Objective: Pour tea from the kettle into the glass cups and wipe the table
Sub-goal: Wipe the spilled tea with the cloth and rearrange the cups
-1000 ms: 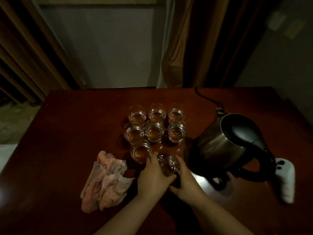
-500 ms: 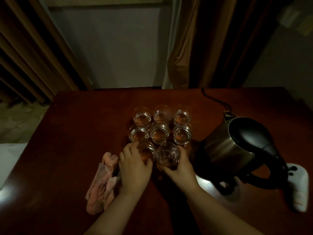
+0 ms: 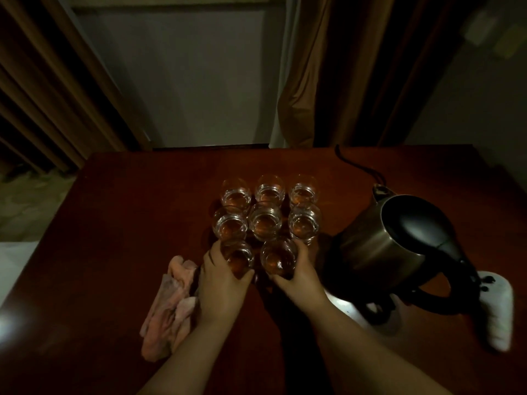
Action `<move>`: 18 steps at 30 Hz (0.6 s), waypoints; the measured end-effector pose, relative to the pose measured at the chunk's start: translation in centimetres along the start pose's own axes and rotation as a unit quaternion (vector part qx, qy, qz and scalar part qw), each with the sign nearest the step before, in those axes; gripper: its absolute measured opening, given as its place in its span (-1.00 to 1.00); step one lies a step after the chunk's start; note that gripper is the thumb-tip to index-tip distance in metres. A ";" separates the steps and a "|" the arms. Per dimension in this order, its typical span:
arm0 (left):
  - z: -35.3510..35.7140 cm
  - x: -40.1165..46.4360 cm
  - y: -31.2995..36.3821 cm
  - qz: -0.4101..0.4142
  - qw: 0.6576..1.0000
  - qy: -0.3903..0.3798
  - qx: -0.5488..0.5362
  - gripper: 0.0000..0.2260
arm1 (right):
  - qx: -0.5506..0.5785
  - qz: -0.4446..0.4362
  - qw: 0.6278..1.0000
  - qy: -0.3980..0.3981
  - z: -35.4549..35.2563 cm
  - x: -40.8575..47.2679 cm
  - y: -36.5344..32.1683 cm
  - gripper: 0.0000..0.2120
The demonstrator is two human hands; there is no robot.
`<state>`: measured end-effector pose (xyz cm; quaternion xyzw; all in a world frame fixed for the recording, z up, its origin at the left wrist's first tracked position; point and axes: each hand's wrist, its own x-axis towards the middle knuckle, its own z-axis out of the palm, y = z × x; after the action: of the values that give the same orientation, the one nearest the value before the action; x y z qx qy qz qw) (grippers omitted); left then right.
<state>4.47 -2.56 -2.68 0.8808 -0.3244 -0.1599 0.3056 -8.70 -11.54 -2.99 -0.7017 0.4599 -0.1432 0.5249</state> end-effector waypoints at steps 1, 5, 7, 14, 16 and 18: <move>-0.1 0.0 -0.2 -0.004 1.000 0.000 0.000 -0.26 | -0.004 -0.003 1.000 -0.013 -0.1 -0.1 -0.1 -0.07; -1.6 -0.5 -1.0 0.017 1.000 -0.013 0.023 -0.18 | -0.011 -0.001 1.000 -0.007 -0.8 -1.3 0.9 -0.02; -3.3 -1.1 -2.5 0.000 0.998 0.043 0.049 -0.31 | -0.003 0.020 0.999 0.040 -1.4 -2.7 1.5 -0.15; -2.9 -6.3 -7.7 -0.065 0.982 -0.121 0.127 -0.30 | -0.026 0.046 0.993 0.106 -2.5 -7.5 3.7 -0.45; -2.1 -7.9 -7.0 -0.037 0.978 -0.158 0.132 -0.21 | -0.029 0.055 0.991 0.115 -2.6 -8.2 4.3 -0.51; -1.2 -8.7 -6.3 0.004 0.966 -0.217 0.143 -0.11 | -0.037 0.061 0.990 0.118 -2.7 -8.6 4.9 -0.58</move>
<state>1.61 7.60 -5.07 0.8582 -0.4058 -0.2983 0.0995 -17.57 -6.41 -3.72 -0.6691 0.5658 -0.1756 0.4488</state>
